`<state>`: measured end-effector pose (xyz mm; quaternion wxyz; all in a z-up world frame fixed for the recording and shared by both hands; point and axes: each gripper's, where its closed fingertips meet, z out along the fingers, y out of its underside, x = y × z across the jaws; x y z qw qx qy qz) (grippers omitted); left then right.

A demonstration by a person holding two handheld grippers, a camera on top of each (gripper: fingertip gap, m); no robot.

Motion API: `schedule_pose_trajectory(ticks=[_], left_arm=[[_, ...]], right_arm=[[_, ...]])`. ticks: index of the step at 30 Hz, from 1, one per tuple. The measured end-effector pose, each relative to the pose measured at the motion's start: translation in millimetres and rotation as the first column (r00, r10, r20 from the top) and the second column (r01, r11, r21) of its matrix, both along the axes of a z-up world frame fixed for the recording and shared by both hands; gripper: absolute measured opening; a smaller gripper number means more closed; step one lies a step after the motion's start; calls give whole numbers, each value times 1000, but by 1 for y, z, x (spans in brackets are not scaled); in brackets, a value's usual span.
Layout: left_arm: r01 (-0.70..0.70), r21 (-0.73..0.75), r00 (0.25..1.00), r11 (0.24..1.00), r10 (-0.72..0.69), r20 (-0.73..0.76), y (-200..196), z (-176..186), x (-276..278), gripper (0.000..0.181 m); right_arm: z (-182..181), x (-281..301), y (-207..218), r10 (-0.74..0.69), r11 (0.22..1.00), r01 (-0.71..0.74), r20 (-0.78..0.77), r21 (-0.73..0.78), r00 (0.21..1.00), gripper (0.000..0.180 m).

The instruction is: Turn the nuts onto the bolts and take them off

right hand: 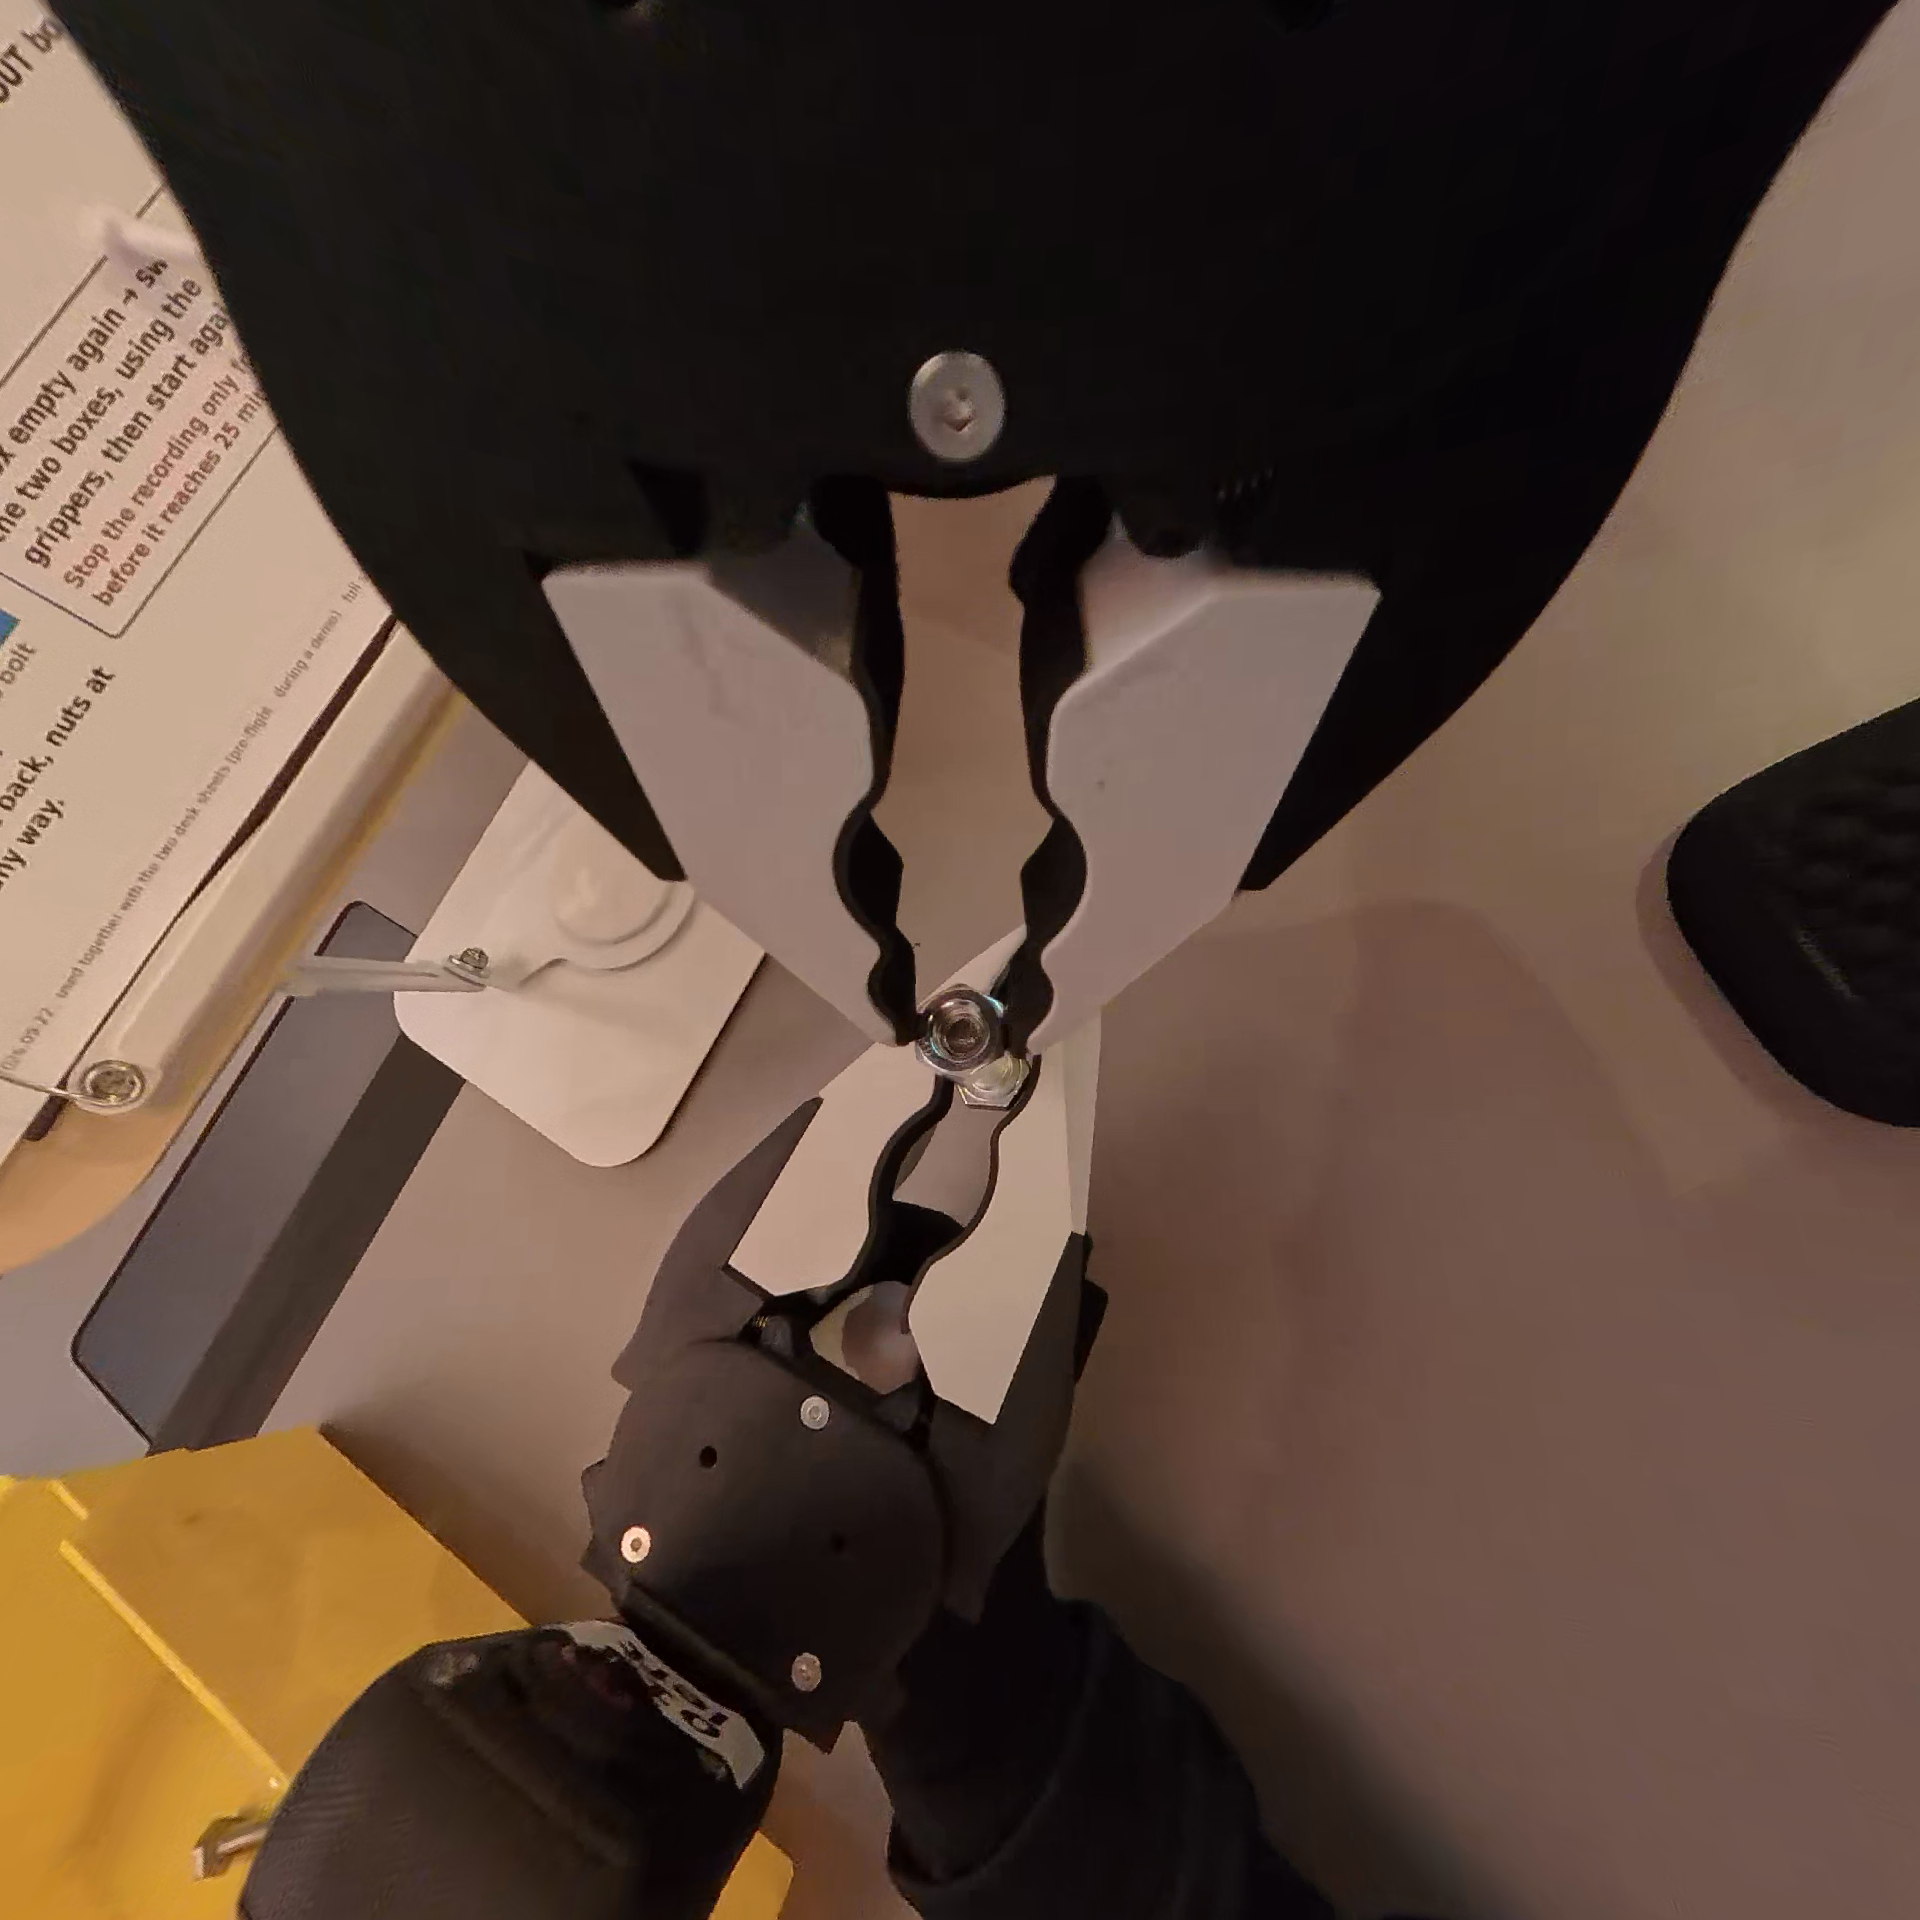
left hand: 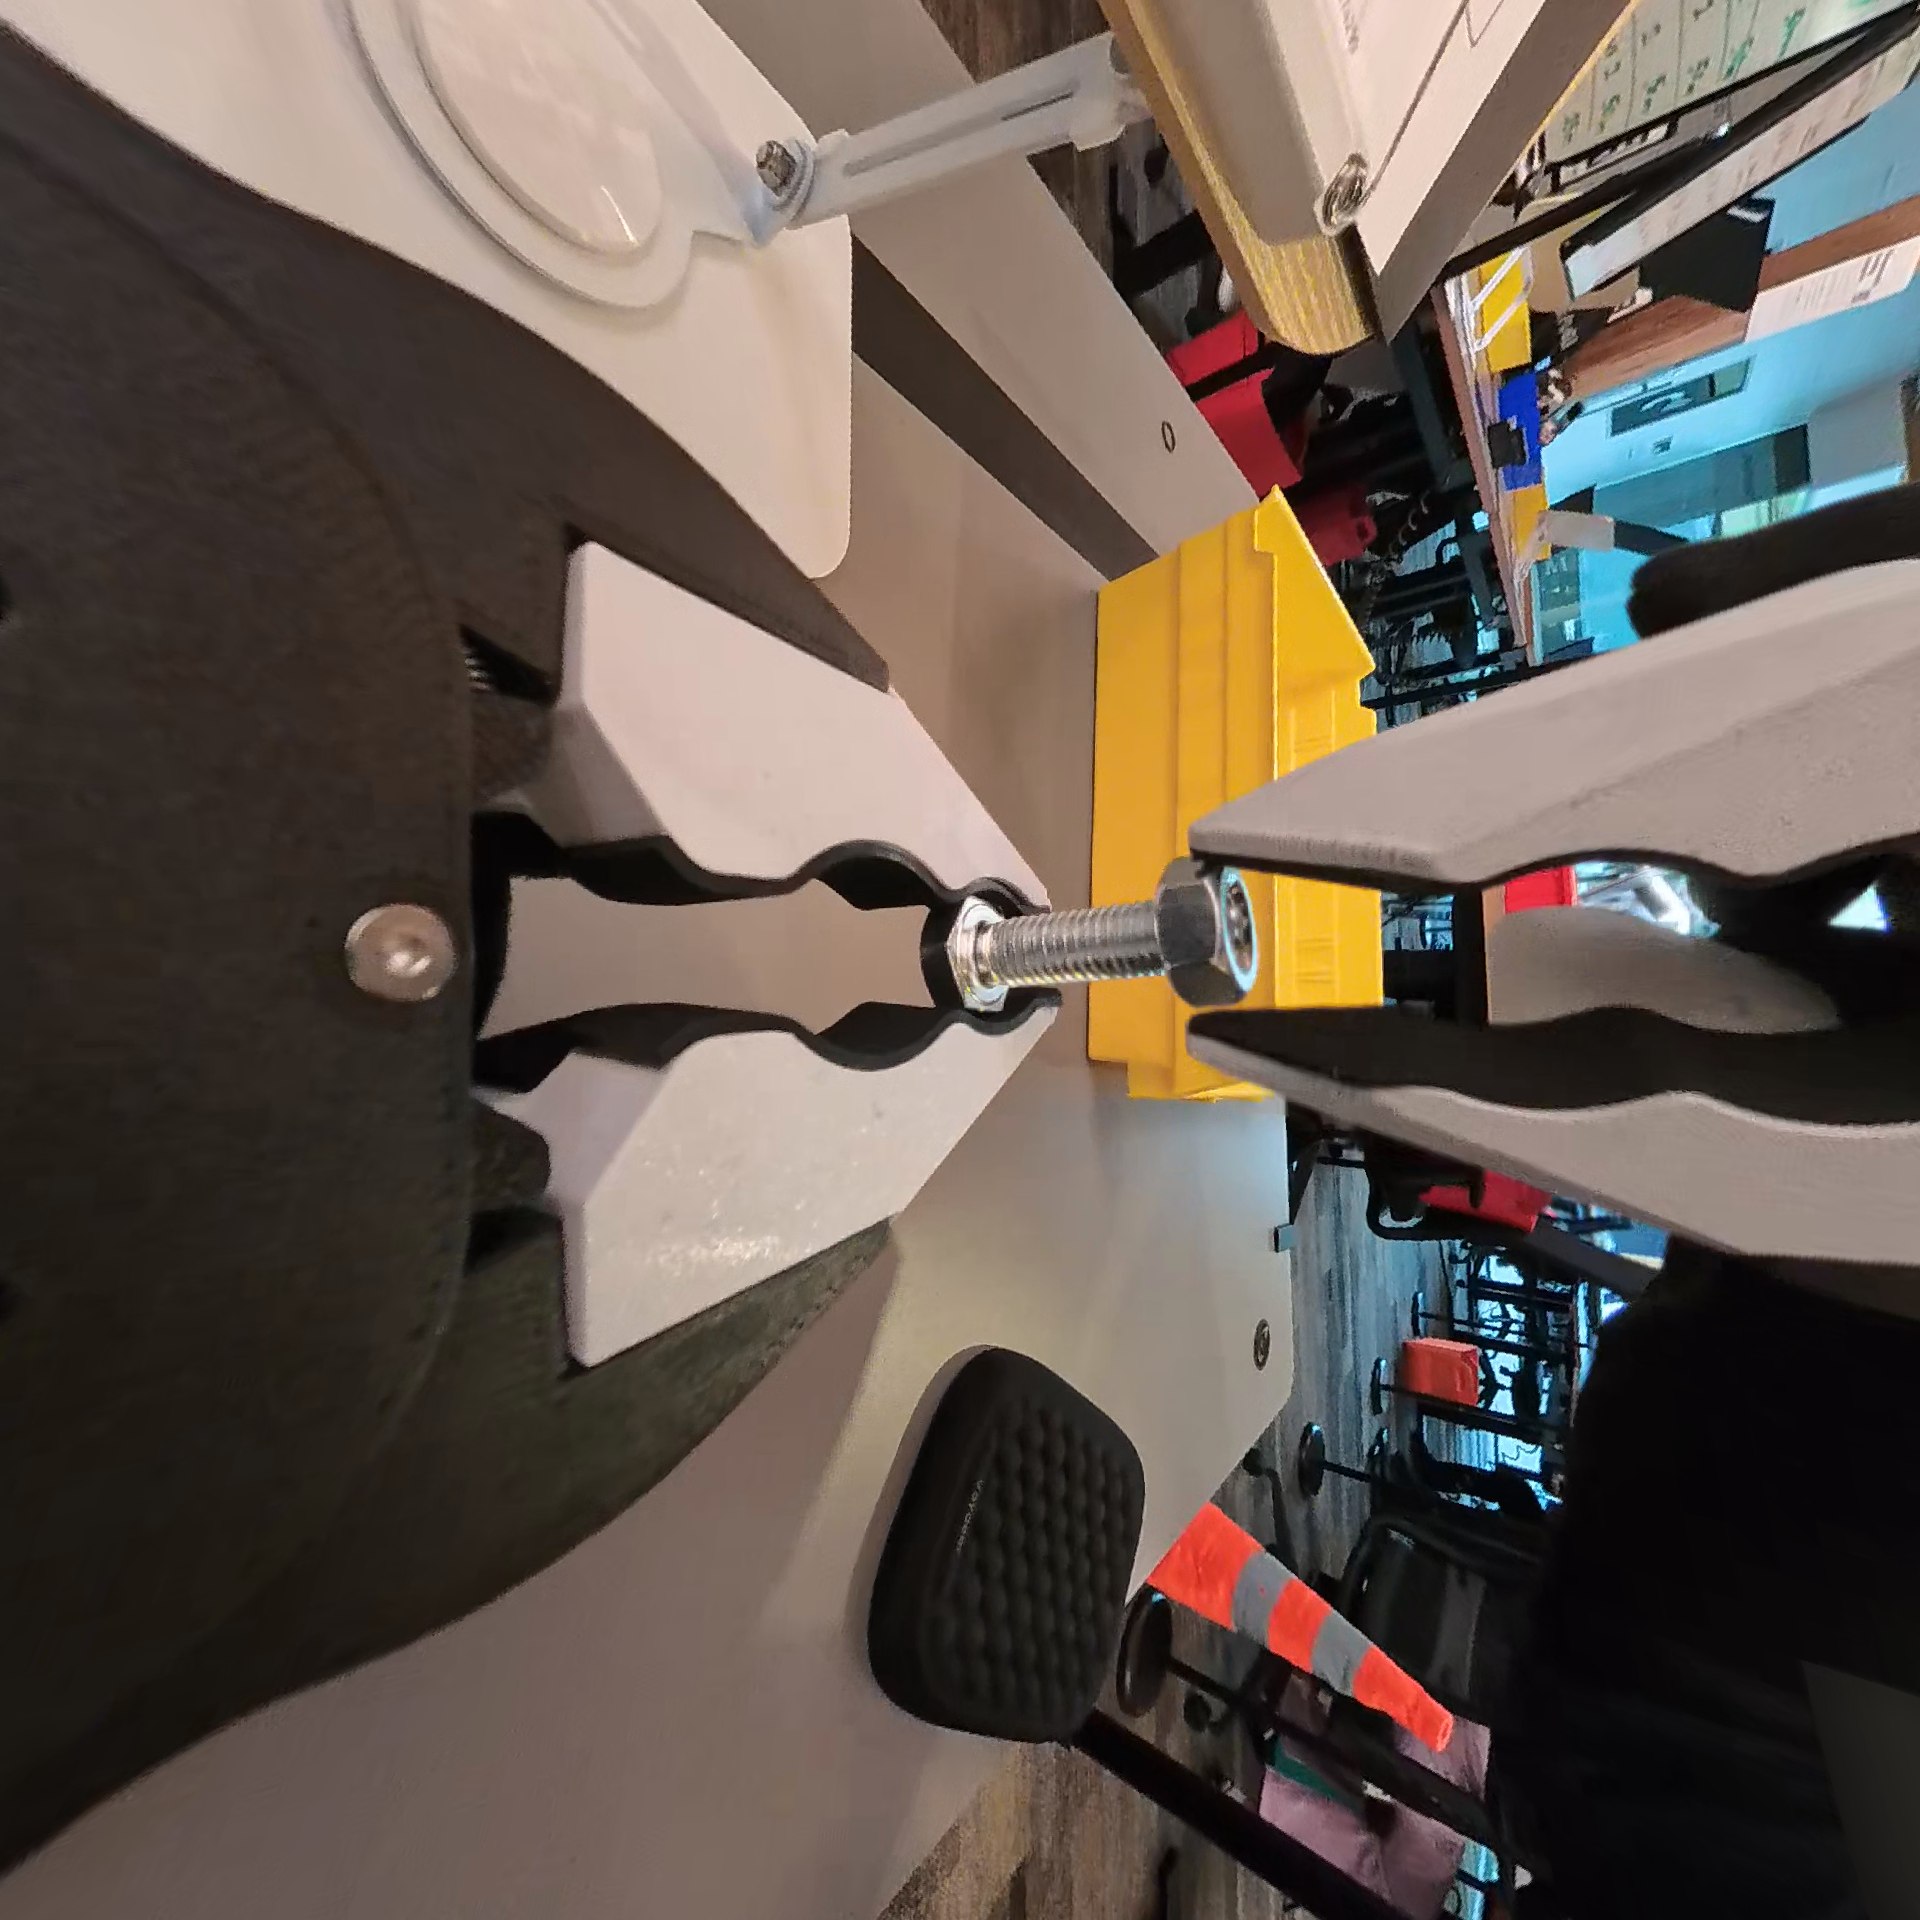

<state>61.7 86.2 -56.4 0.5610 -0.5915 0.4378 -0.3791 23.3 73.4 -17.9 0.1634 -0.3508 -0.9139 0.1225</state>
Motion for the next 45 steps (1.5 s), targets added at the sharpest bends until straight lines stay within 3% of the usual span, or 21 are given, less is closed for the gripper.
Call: schedule_pose_trajectory(ticks=[4, 7, 11, 14, 16, 17, 19, 22, 26, 33, 36, 39, 42, 45], left_arm=[[-6, 3, 1000, 1000, 6, -6, 1, -1, 2, 10], [-47, 6, 999, 999, 47, -21, 8, -4, -1, 10], [-123, 14, 990, 992, 124, -61, 20, -12, -7, 10], [-139, 21, 987, 990, 140, -74, 22, -15, -9, 10], [-138, 21, 988, 990, 139, -68, 22, -14, -9, 10], [-135, 24, 989, 991, 137, -64, 22, -13, -9, 10], [-132, 26, 990, 991, 133, -54, 21, -9, -9, 10], [-111, 24, 993, 994, 112, -40, 17, -6, -8, 10], [-72, 17, 997, 997, 72, -33, 11, -5, -3, 11], [-43, 17, 998, 999, 44, -37, 6, -5, 0, 10], [-56, 20, 998, 998, 57, -33, 8, -4, -1, 10], [-87, 20, 995, 996, 88, -47, 14, -7, -4, 10], [-125, 28, 988, 992, 127, -84, 20, -14, -6, 10], [-133, 30, 986, 991, 136, -97, 21, -18, -7, 10]], right_arm=[[-1, 1, 2, -36, 999, 37, 18, -40, 999, 15], [-4, 0, 8, -190, 979, 193, 50, -69, 981, 15], [-10, -4, 17, -512, 845, 522, 106, -113, 852, 15], [-13, -5, 18, -607, 781, 615, 97, -111, 788, 15], [-12, -4, 19, -584, 805, 588, 76, -81, 809, 20], [-11, -4, 20, -566, 820, 569, 67, -61, 822, 39], [-6, -2, 25, -512, 858, 513, 43, -25, 858, 50], [1, -2, 14, -296, 955, 296, 1, -30, 955, 48], [-1, 2, 3, -78, 997, 78, 0, -16, 997, 35], [-7, 1, 7, 21, 999, -22, 32, 28, 999, 16], [-6, 1, 9, -62, 998, 64, 51, -23, 997, 16], [-10, 1, 15, -254, 965, 260, 100, -43, 962, 16], [-16, 1, 19, -507, 852, 521, 151, -63, 848, 16], [-19, 0, 19, -614, 771, 630, 155, -92, 774, 27]])
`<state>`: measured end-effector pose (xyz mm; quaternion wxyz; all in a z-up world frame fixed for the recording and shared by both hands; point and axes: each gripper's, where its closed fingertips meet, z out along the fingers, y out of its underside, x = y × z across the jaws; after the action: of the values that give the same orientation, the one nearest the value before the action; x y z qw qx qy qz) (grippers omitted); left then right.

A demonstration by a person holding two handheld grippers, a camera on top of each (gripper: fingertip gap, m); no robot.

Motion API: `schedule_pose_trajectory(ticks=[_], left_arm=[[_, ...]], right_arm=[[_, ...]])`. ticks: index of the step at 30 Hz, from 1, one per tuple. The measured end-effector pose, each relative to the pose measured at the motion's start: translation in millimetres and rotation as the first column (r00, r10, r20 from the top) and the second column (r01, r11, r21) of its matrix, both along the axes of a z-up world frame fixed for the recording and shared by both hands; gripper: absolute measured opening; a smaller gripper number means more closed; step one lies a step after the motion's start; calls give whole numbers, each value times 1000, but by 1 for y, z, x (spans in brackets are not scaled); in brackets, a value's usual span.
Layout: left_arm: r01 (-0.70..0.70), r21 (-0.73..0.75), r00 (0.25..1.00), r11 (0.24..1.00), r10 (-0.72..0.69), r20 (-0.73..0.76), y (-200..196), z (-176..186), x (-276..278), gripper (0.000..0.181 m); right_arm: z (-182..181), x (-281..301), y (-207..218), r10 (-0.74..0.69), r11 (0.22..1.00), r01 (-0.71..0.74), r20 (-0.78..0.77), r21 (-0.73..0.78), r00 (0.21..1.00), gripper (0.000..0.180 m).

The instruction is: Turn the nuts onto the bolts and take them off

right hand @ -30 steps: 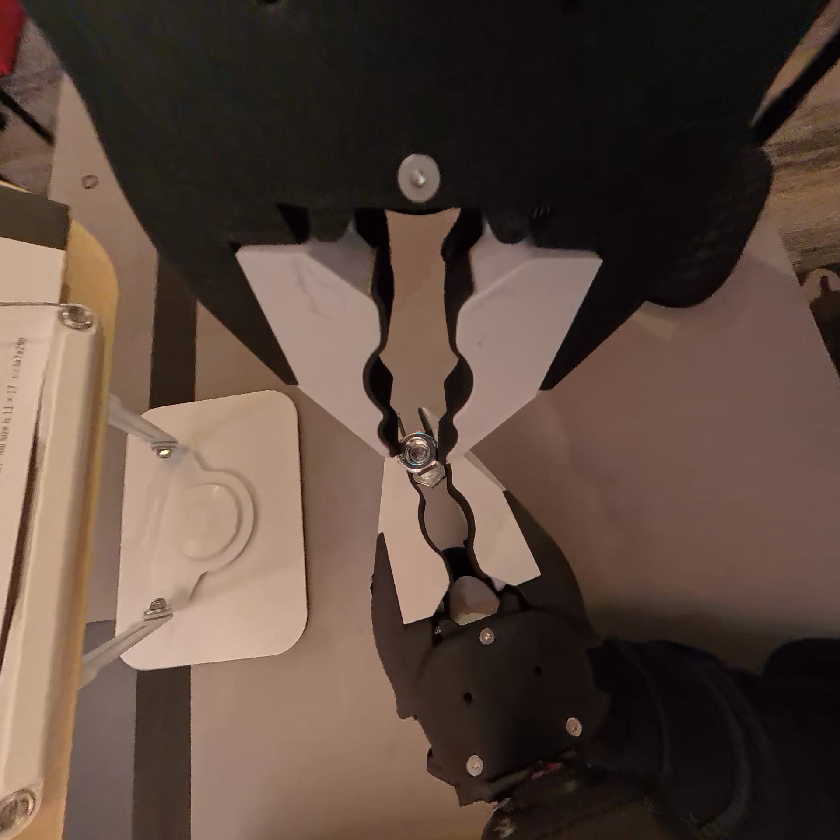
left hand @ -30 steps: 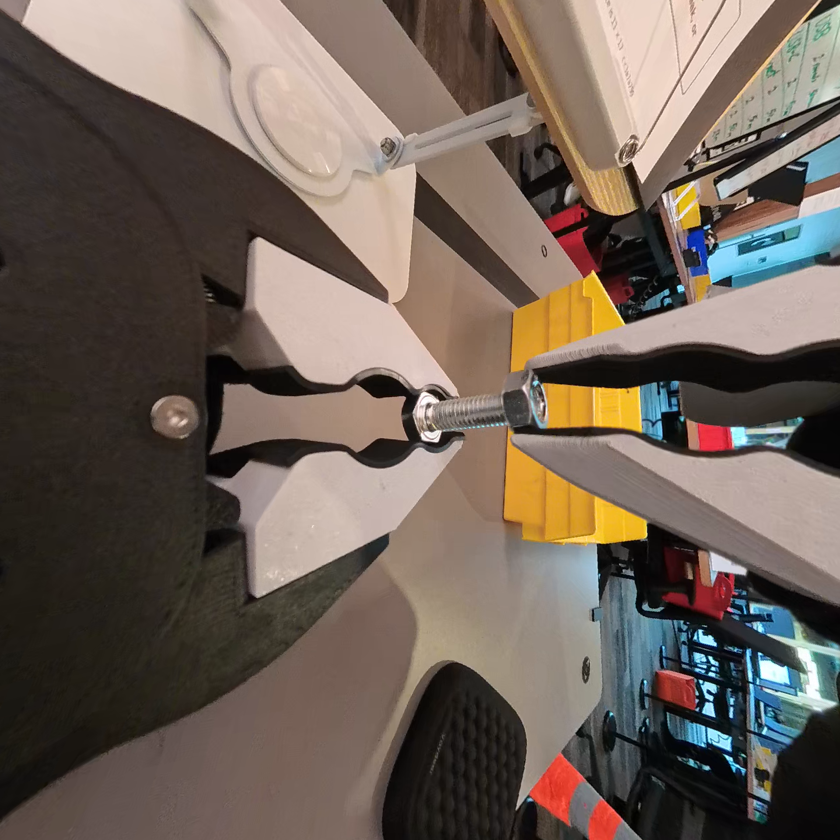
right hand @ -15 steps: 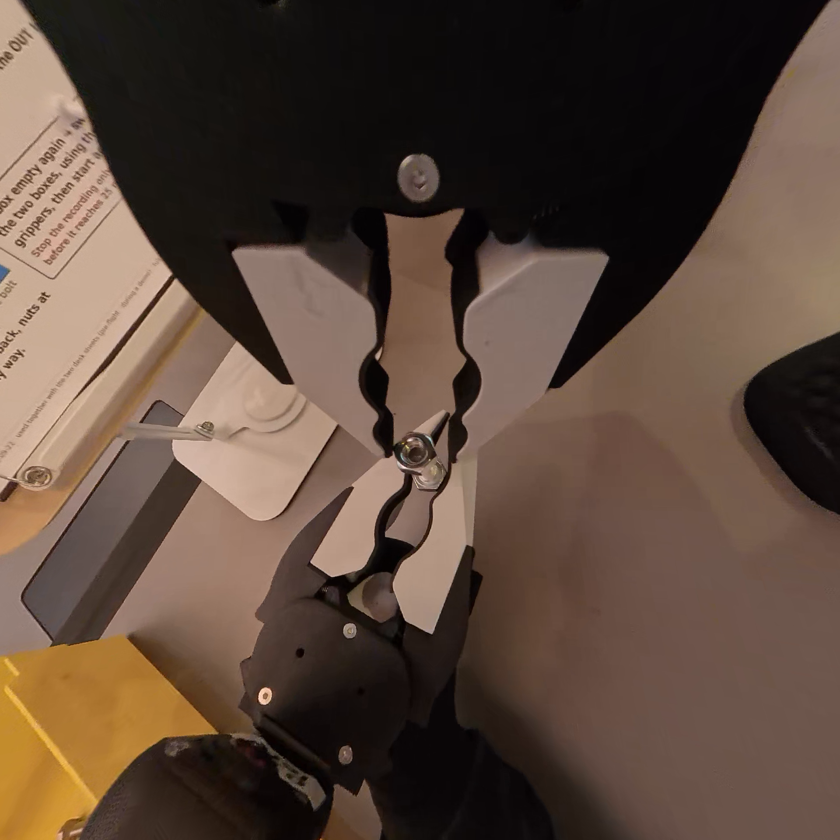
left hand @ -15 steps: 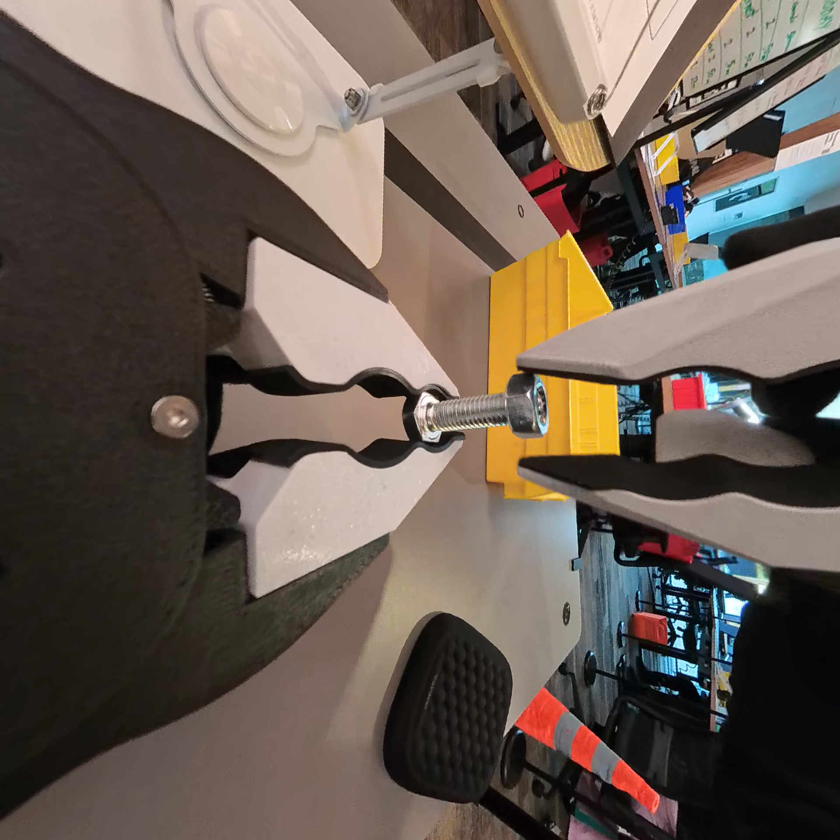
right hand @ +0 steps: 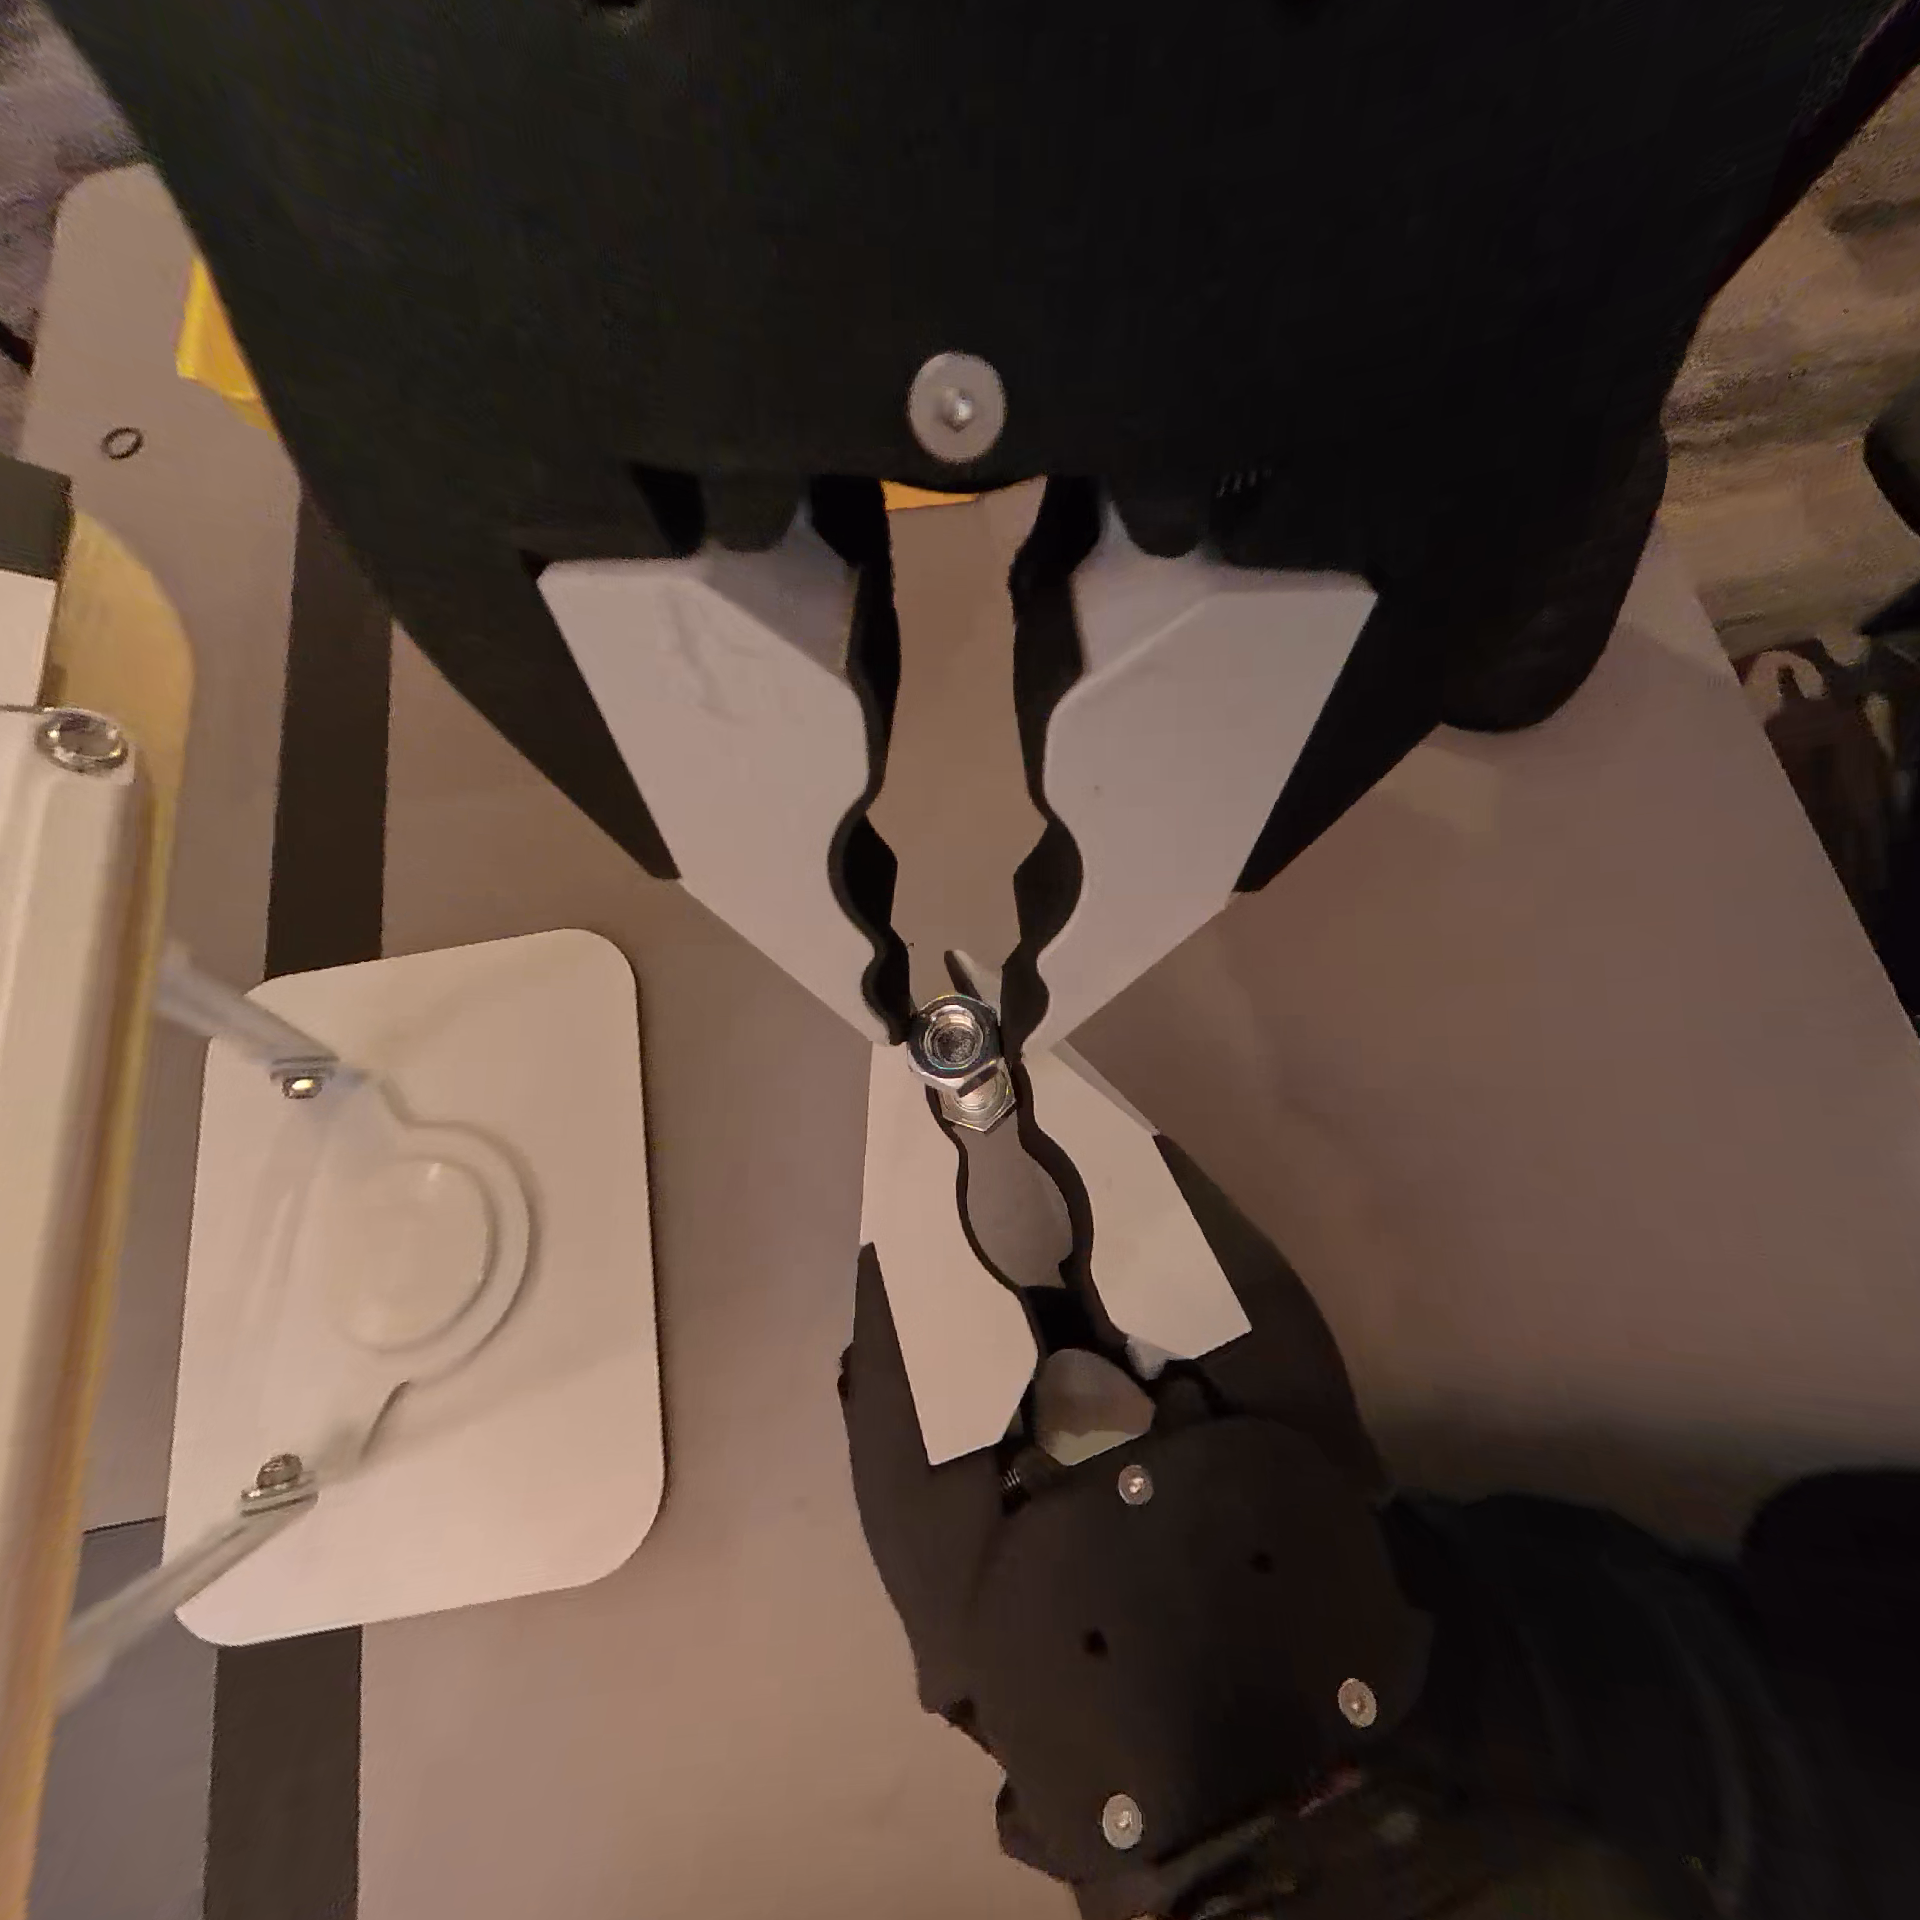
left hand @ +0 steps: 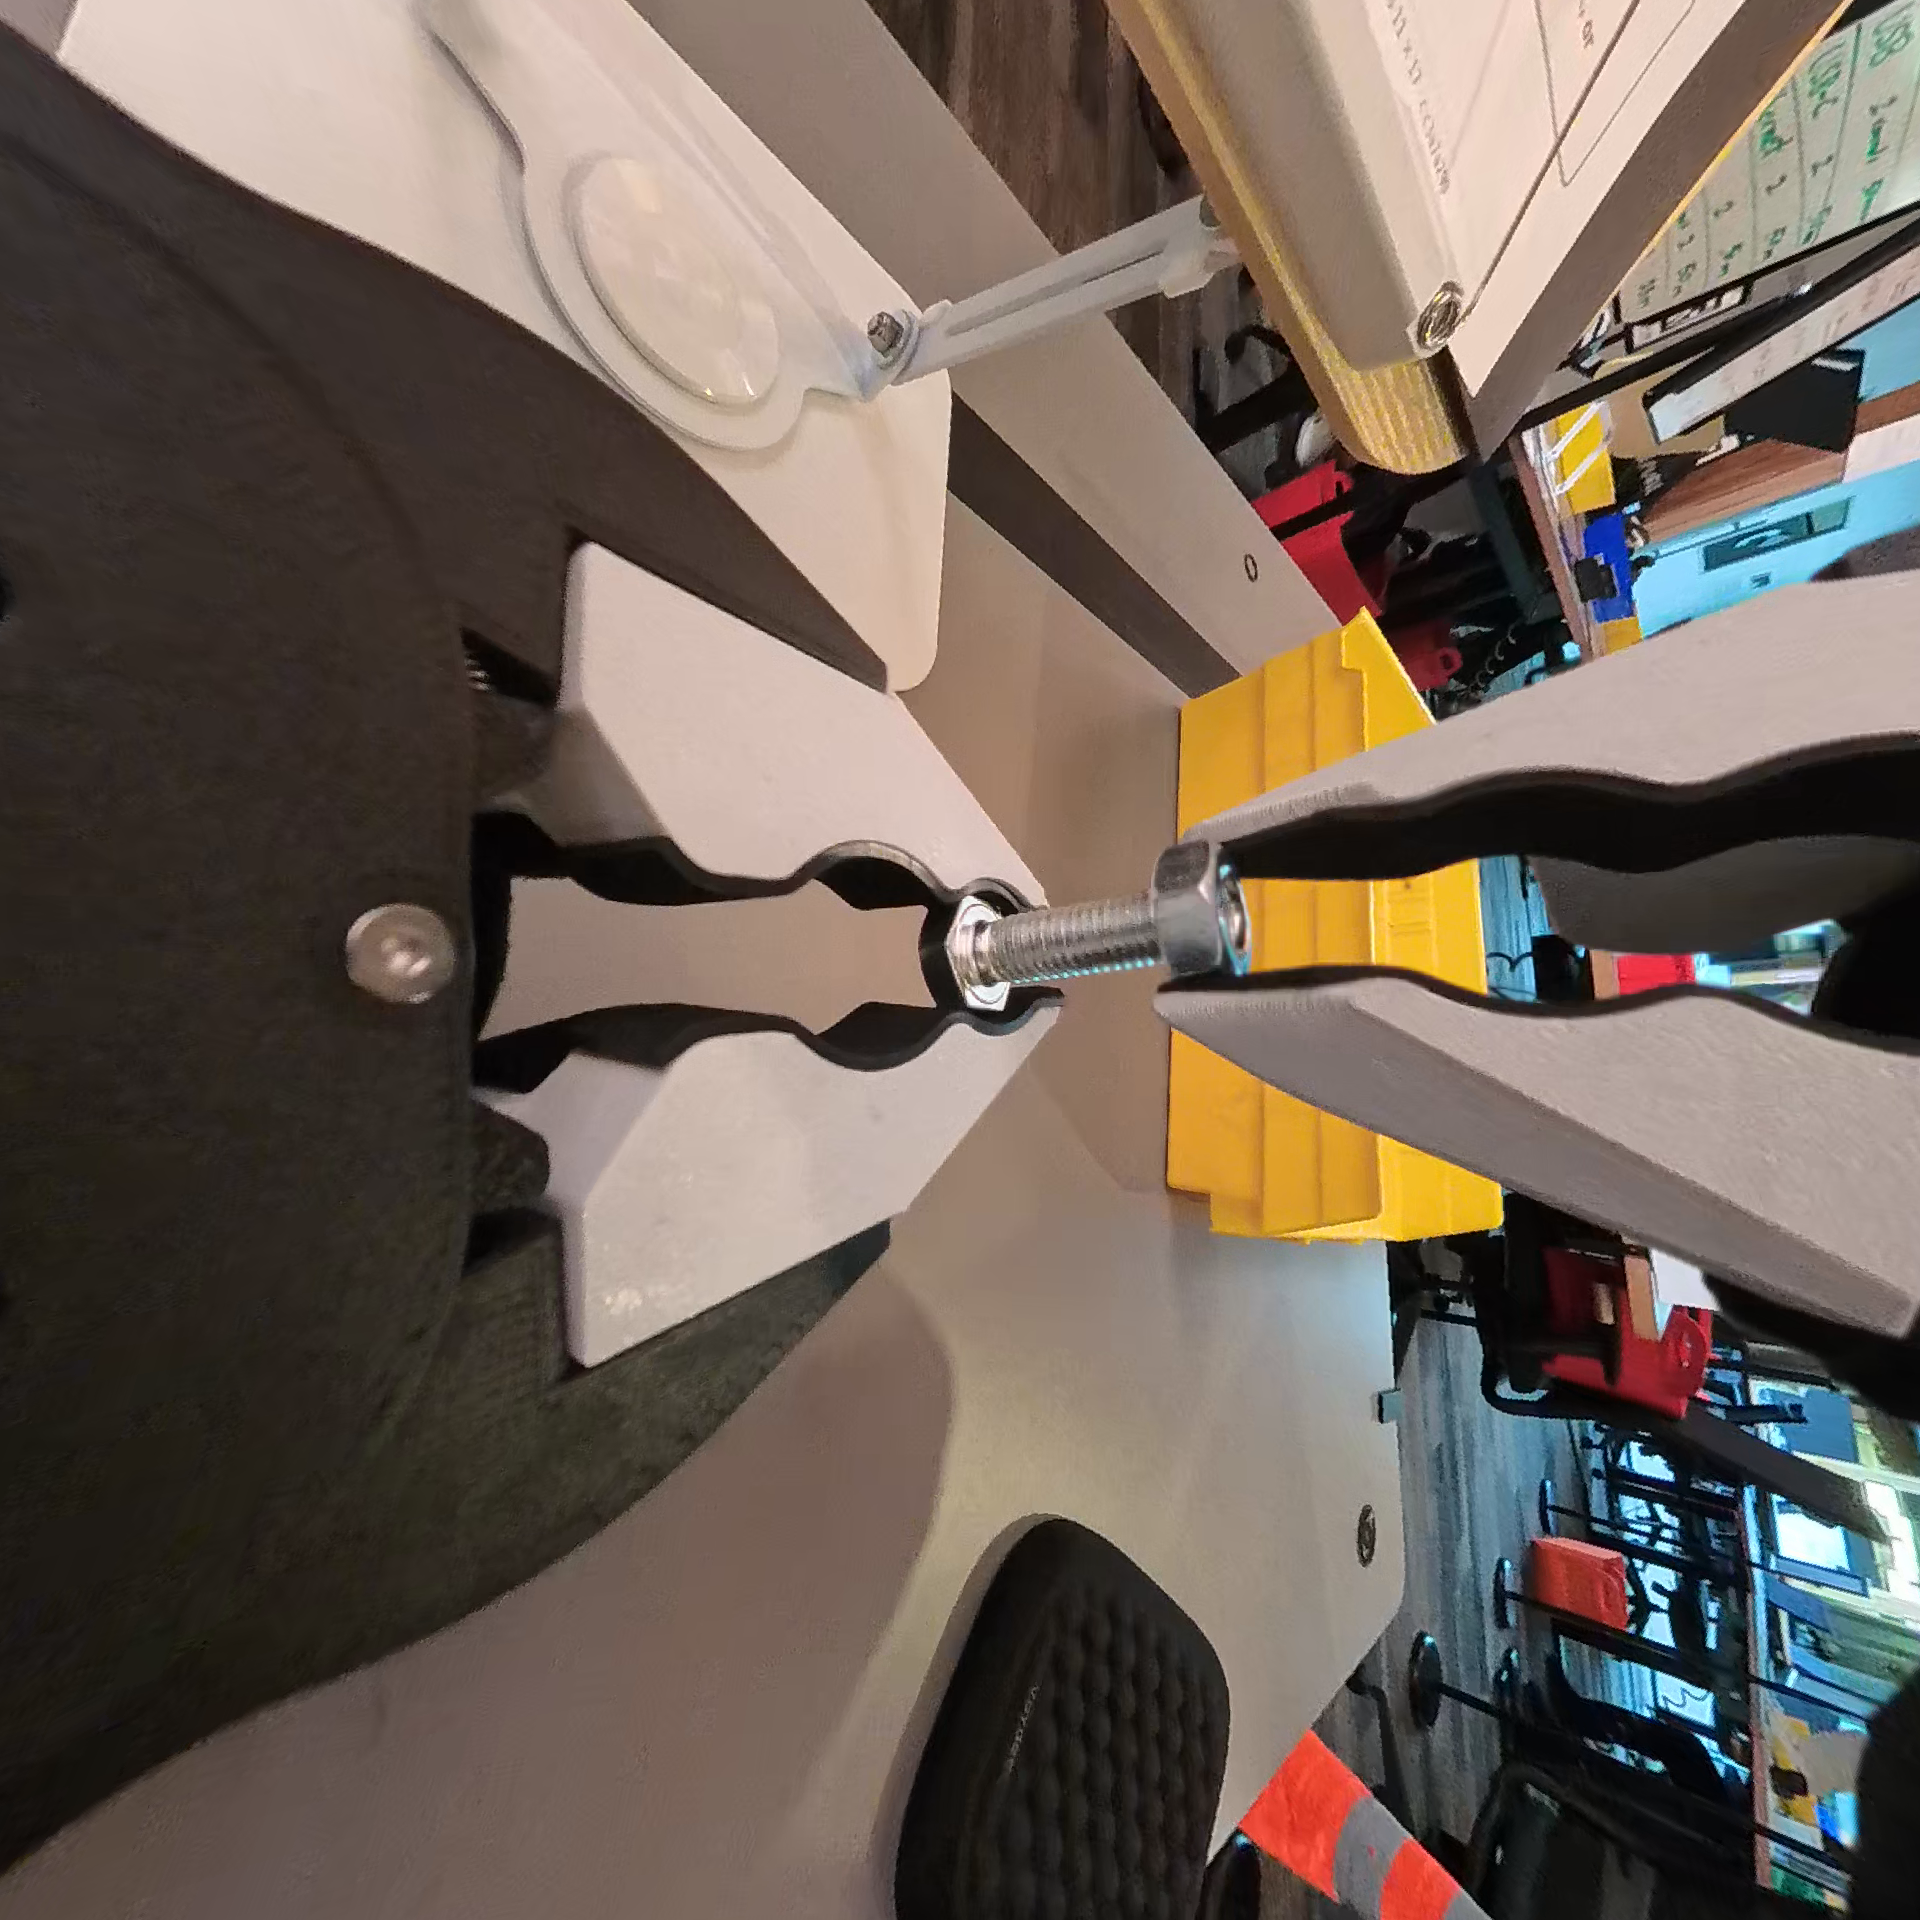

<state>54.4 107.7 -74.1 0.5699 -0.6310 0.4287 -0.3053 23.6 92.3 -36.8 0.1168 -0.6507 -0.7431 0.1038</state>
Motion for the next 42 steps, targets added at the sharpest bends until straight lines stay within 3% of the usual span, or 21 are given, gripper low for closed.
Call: schedule_pose_trajectory(ticks=[3, 6, 10, 13, 16, 20, 24, 26, 29, 32, 33, 34, 35, 38, 42], left_arm=[[1, -1, 1000, 1000, -1, 3, 0, 0, 0, 10], [31, 1, 999, 1000, -31, 42, -5, 9, 0, 10], [81, -13, 994, 997, -80, 76, -12, 14, 2, 11], [108, -19, 992, 994, -106, 73, -16, 13, 6, 11], [123, -21, 990, 992, -121, 68, -19, 12, 9, 10], [125, -21, 991, 992, -123, 61, -19, 10, 10, 10], [113, -17, 992, 993, -112, 55, -17, 10, 10, 10], [95, -16, 994, 995, -94, 53, -14, 9, 8, 10], [62, -14, 998, 998, -62, 18, -9, 2, 6, 10], [51, -17, 999, 999, -51, 1, -6, -3, 5, 10], [48, -15, 999, 999, -48, -1, -6, -3, 5, 10], [48, -11, 999, 999, -48, 10, -6, -1, 5, 10], [52, -11, 998, 999, -51, 26, -7, 3, 5, 10], [63, -12, 998, 998, -63, 29, -9, 5, 5, 10], [83, -18, 996, 996, -82, 42, -11, 6, 7, 10]], right_arm=[[0, -1, -2, 12, 1000, -12, -27, -6, 1000, 38], [1, 7, 3, 176, 979, -175, -1, 105, 984, 55], [13, 3, -3, 409, 899, -397, -34, 185, 912, 48], [23, -3, -21, 611, 783, -584, -85, 212, 787, 30], [17, -1, -22, 698, 702, -678, -19, 217, 716, 23], [9, 0, -19, 721, 672, -713, 43, 200, 692, 16], [8, 1, -16, 640, 759, -636, 18, 139, 768, 15], [7, -2, -13, 523, 849, -521, -1, 92, 852, 16], [1, -1, -7, 219, 975, -218, 14, -29, 976, 16], [-3, -4, -7, 43, 994, -44, -10, -96, 999, 16], [-3, -4, -9, 53, 994, -54, -17, -96, 998, 22], [-4, -3, -8, 91, 994, -92, -14, -66, 996, 49], [-4, -1, -4, 144, 989, -144, -5, -7, 990, 64], [5, -2, -1, 314, 945, -310, -24, 105, 949, 64], [9, 2, -7, 542, 828, -534, 1, 171, 840, 42]])
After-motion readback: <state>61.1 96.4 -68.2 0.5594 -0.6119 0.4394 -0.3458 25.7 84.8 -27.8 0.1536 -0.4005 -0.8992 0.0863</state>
